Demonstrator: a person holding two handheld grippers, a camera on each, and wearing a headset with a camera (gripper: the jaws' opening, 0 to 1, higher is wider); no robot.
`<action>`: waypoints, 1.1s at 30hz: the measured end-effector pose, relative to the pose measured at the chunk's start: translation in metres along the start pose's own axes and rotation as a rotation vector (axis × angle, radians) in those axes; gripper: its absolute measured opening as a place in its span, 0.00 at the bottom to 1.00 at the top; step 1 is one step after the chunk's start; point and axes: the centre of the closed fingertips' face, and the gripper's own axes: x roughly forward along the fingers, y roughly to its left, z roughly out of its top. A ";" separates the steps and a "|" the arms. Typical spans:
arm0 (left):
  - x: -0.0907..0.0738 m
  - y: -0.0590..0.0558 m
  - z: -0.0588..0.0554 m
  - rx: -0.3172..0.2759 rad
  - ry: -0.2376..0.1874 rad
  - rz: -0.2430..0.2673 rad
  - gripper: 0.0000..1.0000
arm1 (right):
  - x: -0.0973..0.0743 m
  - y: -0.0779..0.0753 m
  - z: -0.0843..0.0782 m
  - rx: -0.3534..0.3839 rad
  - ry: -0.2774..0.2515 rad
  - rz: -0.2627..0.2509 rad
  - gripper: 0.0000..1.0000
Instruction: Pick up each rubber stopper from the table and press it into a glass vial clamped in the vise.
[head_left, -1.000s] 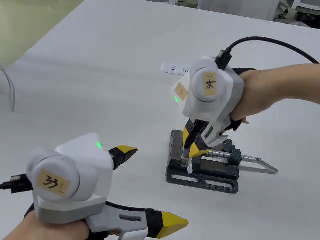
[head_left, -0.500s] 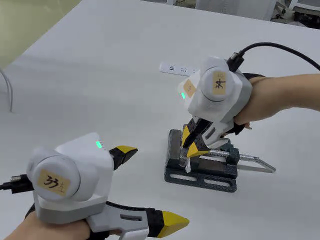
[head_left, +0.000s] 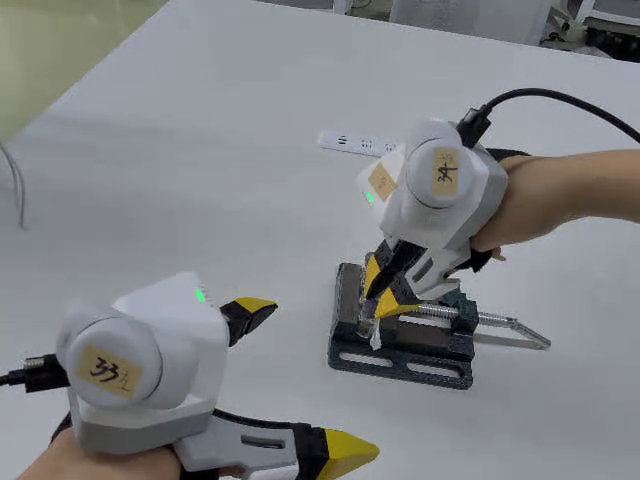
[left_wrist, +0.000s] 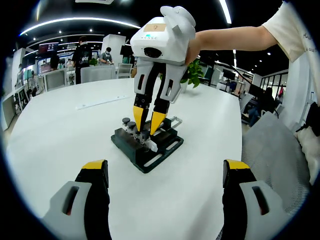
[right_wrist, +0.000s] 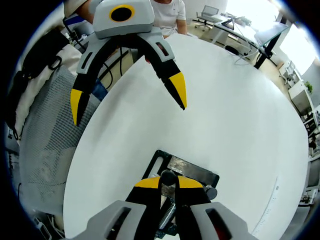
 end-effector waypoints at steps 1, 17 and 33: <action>0.000 0.000 0.000 0.000 0.000 0.001 0.95 | 0.000 0.000 0.000 0.004 0.000 0.001 0.05; 0.000 -0.001 0.000 -0.002 0.000 -0.003 0.94 | 0.002 -0.002 0.000 0.018 0.060 -0.006 0.04; 0.001 -0.002 -0.001 -0.006 0.000 -0.002 0.94 | 0.002 -0.001 0.000 0.149 0.058 -0.039 0.04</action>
